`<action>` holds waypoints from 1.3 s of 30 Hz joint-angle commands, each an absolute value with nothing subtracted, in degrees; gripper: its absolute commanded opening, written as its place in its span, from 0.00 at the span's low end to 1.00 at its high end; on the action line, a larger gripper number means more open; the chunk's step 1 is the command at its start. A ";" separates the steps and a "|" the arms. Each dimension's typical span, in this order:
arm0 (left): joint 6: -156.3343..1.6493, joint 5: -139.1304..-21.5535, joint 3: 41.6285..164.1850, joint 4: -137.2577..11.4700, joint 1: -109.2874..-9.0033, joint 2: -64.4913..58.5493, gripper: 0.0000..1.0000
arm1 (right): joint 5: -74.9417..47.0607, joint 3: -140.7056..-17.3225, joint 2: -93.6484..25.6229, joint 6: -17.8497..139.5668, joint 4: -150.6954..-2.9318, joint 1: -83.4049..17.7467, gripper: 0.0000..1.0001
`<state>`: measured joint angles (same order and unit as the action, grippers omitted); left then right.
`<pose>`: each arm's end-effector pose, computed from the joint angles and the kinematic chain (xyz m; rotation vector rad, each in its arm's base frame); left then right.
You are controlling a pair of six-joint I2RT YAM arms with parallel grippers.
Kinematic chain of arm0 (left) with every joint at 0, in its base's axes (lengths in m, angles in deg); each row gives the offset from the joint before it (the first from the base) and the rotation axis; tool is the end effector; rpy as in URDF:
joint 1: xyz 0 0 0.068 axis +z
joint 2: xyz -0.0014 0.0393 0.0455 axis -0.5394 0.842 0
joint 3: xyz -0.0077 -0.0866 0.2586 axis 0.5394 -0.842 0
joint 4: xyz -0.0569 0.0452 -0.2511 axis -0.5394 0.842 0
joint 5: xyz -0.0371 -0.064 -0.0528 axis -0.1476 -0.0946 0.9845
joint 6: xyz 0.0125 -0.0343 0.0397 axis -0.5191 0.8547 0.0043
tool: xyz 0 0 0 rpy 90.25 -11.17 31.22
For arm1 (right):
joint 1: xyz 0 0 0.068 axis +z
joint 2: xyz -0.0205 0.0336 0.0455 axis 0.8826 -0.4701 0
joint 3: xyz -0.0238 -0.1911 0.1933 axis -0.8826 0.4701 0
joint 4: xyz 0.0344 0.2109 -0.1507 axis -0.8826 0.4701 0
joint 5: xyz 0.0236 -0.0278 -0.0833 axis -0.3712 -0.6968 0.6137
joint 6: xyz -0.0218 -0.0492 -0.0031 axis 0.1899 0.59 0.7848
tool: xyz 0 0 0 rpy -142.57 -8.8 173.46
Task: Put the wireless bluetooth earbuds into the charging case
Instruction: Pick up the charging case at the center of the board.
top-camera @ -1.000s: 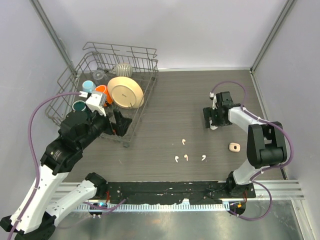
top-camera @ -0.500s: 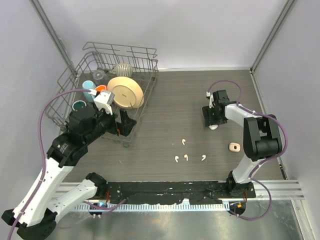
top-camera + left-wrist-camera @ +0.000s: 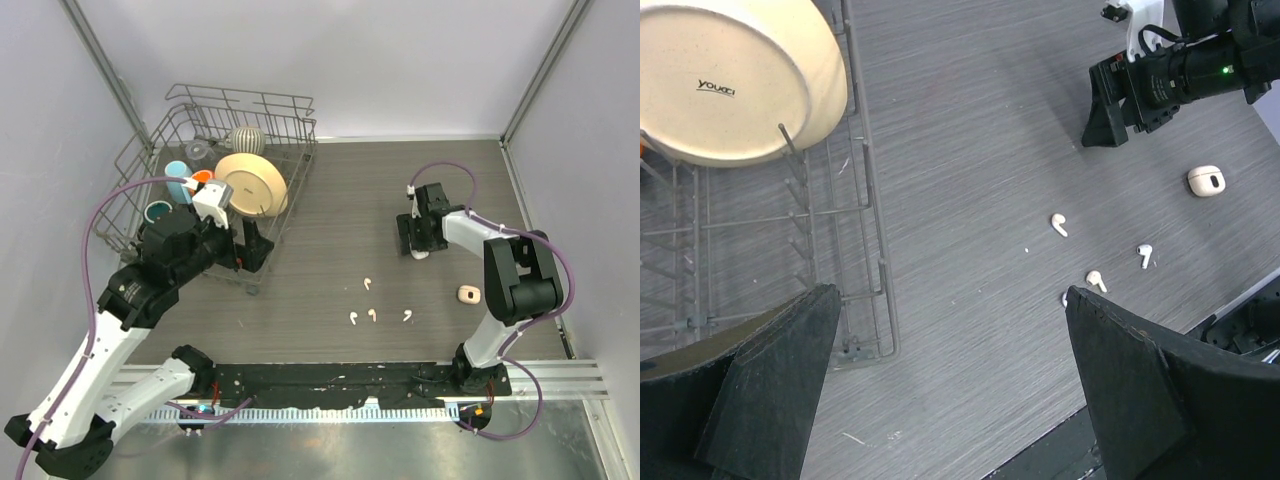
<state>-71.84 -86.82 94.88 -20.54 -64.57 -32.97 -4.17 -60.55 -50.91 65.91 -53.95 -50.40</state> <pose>0.1262 -0.0799 0.3968 0.2783 1.9737 -0.5910 0.3226 0.0646 0.1616 -0.2183 2.6824 0.0216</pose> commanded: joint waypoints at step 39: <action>-66.34 -92.38 94.81 -19.22 -64.73 -33.47 1.00 | -0.50 -55.59 -48.56 60.91 -57.19 -50.00 0.65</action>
